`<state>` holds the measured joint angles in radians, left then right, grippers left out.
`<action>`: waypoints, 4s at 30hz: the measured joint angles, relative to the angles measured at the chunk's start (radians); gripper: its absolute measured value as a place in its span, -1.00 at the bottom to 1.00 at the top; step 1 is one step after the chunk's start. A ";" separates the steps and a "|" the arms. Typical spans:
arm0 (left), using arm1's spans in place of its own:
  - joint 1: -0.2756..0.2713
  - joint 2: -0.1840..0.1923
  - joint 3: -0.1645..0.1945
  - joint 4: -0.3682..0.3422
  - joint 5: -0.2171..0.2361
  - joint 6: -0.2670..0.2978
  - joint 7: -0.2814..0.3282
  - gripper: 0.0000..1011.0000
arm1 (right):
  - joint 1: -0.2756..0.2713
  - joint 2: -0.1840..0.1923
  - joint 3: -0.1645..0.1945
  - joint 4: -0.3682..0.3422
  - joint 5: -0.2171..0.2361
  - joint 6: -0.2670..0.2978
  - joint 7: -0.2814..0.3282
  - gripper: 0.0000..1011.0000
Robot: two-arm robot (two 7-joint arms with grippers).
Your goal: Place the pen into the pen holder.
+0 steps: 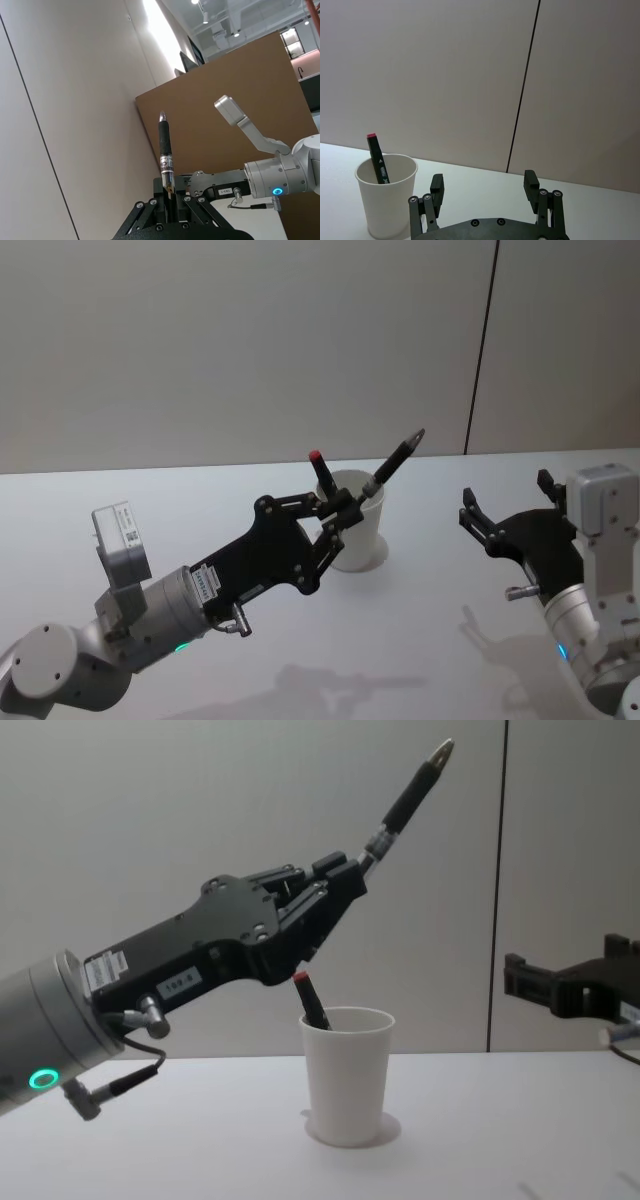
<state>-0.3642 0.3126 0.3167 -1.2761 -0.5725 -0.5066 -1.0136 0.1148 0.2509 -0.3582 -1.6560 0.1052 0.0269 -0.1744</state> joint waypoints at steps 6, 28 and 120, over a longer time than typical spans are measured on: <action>-0.006 -0.002 0.001 0.009 -0.006 -0.008 -0.021 -0.73 | 0.000 0.000 0.000 0.000 0.000 0.000 0.001 0.98; -0.014 -0.006 0.003 0.022 -0.016 -0.022 -0.053 -0.73 | -0.023 0.036 0.016 -0.042 0.083 -0.032 0.190 0.98; -0.015 -0.007 0.003 0.024 -0.018 -0.024 -0.058 -0.73 | 0.022 0.041 0.020 -0.015 0.548 -0.188 0.776 0.98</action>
<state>-0.3796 0.3059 0.3193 -1.2521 -0.5906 -0.5301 -1.0720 0.1366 0.2914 -0.3380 -1.6713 0.6530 -0.1607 0.6014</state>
